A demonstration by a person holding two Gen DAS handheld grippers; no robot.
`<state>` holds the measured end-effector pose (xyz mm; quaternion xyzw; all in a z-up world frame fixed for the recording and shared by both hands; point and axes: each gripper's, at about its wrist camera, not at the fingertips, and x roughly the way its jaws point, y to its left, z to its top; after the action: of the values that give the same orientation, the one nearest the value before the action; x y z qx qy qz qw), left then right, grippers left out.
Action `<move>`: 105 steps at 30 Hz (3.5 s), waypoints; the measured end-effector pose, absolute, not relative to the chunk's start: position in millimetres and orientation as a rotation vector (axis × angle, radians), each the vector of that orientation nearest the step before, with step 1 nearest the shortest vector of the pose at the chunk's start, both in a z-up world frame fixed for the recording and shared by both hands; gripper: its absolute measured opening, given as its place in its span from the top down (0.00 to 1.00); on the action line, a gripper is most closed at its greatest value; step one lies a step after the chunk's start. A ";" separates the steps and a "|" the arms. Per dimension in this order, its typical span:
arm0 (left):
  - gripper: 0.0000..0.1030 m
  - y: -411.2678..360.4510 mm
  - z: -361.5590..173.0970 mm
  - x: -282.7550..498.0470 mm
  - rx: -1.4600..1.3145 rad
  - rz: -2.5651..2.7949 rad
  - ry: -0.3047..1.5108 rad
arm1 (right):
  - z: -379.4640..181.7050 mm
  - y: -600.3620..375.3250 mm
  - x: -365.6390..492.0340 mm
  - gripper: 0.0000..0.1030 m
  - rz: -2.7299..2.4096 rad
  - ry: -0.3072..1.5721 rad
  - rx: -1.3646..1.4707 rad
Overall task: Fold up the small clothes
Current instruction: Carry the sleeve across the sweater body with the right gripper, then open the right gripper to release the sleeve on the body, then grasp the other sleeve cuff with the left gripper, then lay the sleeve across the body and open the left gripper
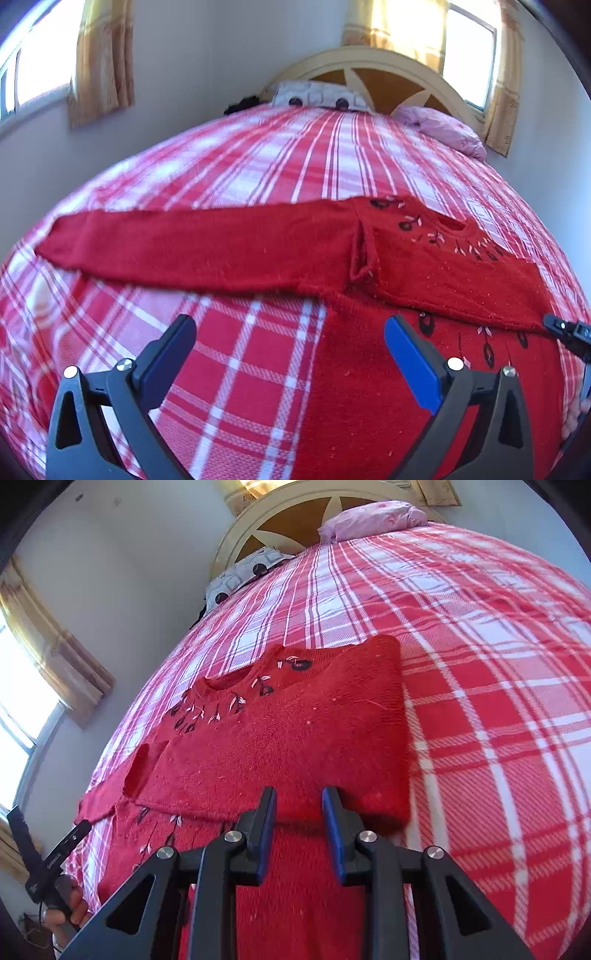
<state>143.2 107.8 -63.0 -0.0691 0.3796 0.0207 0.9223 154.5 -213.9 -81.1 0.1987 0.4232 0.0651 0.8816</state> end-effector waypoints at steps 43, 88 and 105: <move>0.16 377.8 -104.4 171.2 -0.542 0.724 0.753 | -106.2 49.6 207.4 0.55 0.452 0.861 0.226; 0.30 -9.3 -64.4 130.1 0.040 -0.264 0.726 | -68.4 -135.9 127.8 0.27 0.249 0.758 0.592; 0.22 105.7 -66.4 106.5 -0.184 0.006 0.693 | -95.6 -28.4 184.0 0.74 0.254 0.881 0.162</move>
<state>106.5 105.7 -66.4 -0.0902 0.3390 0.0027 0.9364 184.0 -28.4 -95.6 0.0783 0.4247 0.1224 0.8936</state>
